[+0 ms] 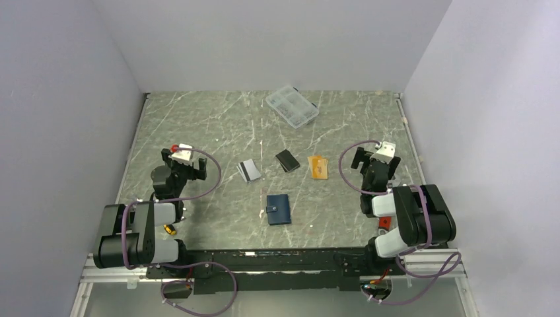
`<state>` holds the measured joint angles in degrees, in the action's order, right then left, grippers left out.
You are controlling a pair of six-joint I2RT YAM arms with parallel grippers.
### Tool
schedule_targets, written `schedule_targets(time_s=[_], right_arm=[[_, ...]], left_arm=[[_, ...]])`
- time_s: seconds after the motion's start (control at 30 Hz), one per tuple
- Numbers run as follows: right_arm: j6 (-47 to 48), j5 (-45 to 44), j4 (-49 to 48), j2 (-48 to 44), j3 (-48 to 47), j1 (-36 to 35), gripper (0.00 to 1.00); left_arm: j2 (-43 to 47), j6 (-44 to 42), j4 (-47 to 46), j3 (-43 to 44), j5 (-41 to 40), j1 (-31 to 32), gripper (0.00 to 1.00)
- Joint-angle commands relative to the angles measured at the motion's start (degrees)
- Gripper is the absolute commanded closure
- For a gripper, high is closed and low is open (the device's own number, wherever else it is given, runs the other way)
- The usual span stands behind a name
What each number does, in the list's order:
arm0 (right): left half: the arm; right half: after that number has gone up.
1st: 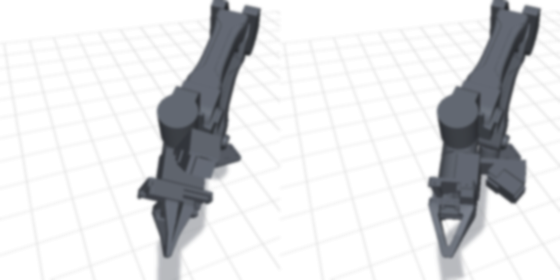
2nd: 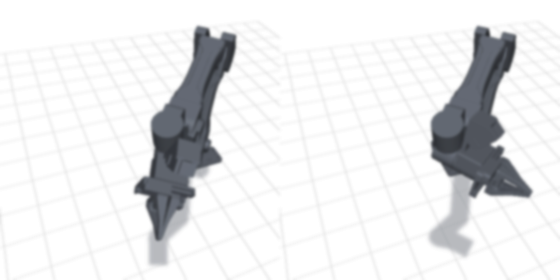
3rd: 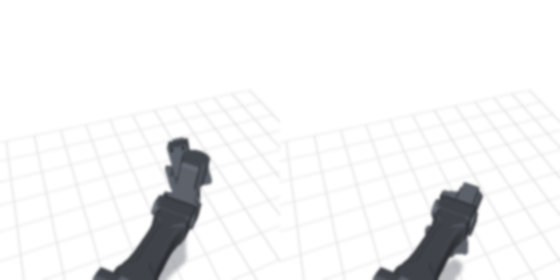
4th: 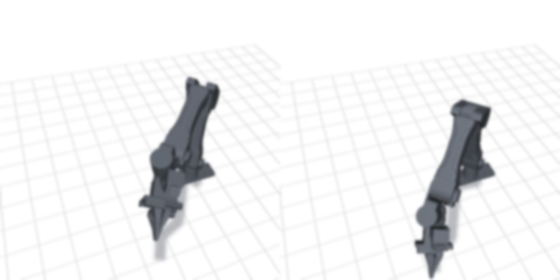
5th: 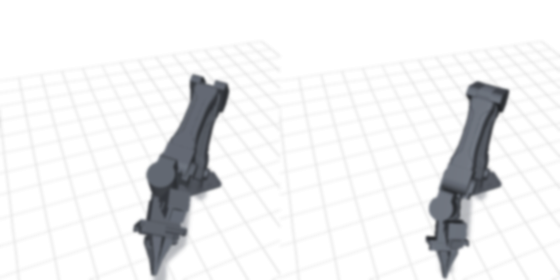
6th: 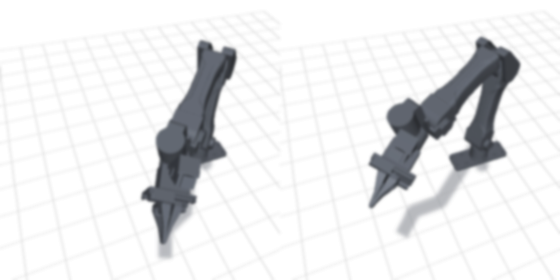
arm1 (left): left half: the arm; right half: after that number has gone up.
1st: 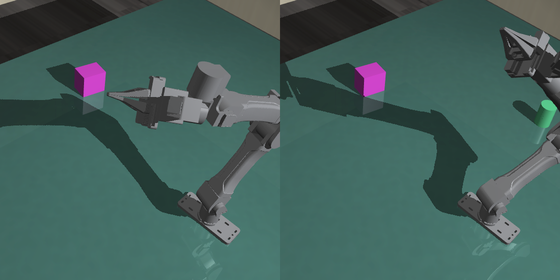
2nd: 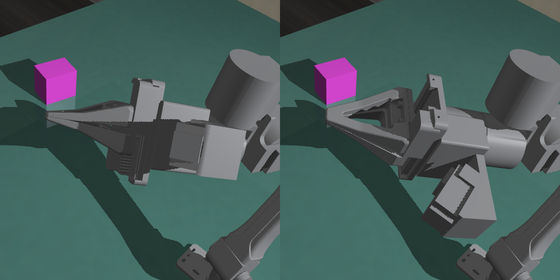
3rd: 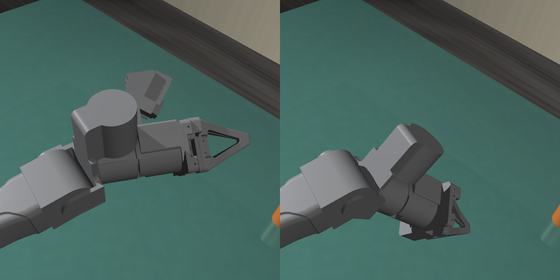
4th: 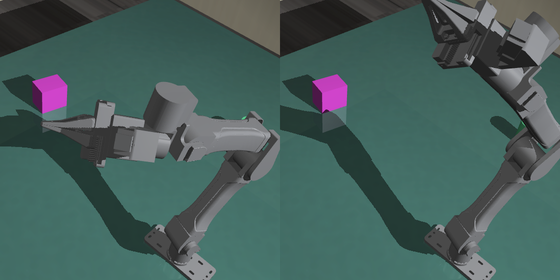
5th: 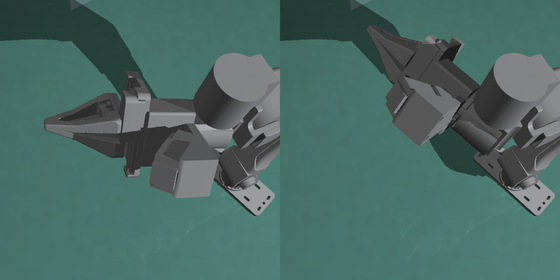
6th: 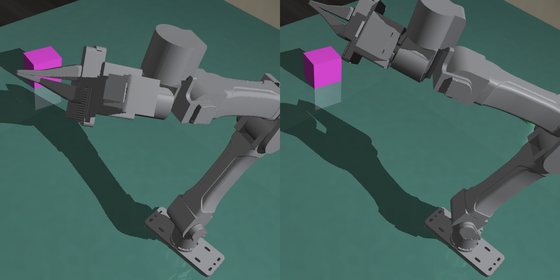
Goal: Put the credit cards into the card holder
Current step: Pick up the card holder from the center of the board.
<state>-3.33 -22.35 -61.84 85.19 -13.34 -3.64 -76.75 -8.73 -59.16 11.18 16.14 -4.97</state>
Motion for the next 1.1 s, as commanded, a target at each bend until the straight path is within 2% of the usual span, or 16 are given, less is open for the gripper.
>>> schedule_targets(time_s=[0.0, 0.1, 0.17, 0.2, 0.23, 0.27, 0.33, 0.4, 0.5, 0.57, 0.63, 0.7, 0.77, 0.87, 0.97, 1.07], right_arm=[[-0.4, 0.4, -2.3, -0.4, -0.6, 0.0, 0.0], [-0.3, -1.4, -2.8, -0.6, -0.6, 0.0, 0.0], [-1.6, -1.9, 1.5, -2.5, -1.6, 0.1, 0.0], [0.3, -2.6, 1.5, -3.4, -2.5, -0.1, 0.0], [0.2, -5.5, 6.3, -5.5, -4.6, -1.4, 0.0], [-0.7, -7.0, 15.8, -8.8, -7.2, -2.0, 0.0], [-5.1, -9.1, 27.8, -12.7, -12.4, -2.0, 0.0], [-9.2, -7.5, 39.2, -16.1, -17.7, -1.9, 0.0], [-25.1, -6.1, 53.5, -20.6, -23.3, -1.7, 0.0], [-31.6, 6.3, 58.7, -23.2, -25.6, 1.0, 0.0], [-31.8, 20.2, 58.0, -25.1, -25.2, 3.0, 0.0], [-29.8, 27.9, 58.2, -26.1, -25.4, 1.7, 0.0], [-28.0, 23.3, 64.1, -26.7, -27.3, -5.9, 0.0], [-26.1, 10.3, 71.3, -27.4, -28.5, -19.6, 0.0], [-29.2, 3.7, 75.6, -26.8, -28.2, -33.2, 0.0], [-32.3, -2.5, 77.9, -25.4, -27.3, -44.6, 0.0]], left_arm=[[0.2, 0.9, -2.3, 0.8, -0.3, -0.4, 0.01], [0.1, 0.9, -2.7, 0.7, -0.2, -0.4, 0.01], [0.8, 0.9, -2.2, 1.2, 0.2, -0.4, 0.01], [4.2, 0.5, 5.9, 3.4, 0.6, -0.4, 0.01], [6.9, -0.7, 15.9, 6.7, 2.6, -0.3, 0.01], [9.1, -2.0, 27.5, 13.3, 4.1, -0.3, 0.01], [10.3, -2.0, 42.5, 21.2, 6.9, -0.2, 0.02], [11.2, -3.4, 52.2, 25.7, 8.7, 0.1, 0.01], [14.1, -6.7, 63.3, 29.4, 7.9, 0.9, 0.01], [17.0, -8.9, 68.7, 31.1, 7.2, 1.1, 0.01], [20.0, -10.2, 74.4, 32.9, 6.7, 1.2, 0.01], [22.7, -9.7, 78.1, 34.6, 4.3, 1.2, 0.01], [23.3, -11.5, 83.3, 37.4, 2.2, 1.2, 0.01], [23.7, -9.7, 89.0, 41.0, -5.9, 1.1, 0.01], [26.9, -13.6, 88.7, 38.4, -11.2, 1.1, 0.01], [28.3, -19.2, 89.6, 35.6, -12.3, 1.4, 0.01]])
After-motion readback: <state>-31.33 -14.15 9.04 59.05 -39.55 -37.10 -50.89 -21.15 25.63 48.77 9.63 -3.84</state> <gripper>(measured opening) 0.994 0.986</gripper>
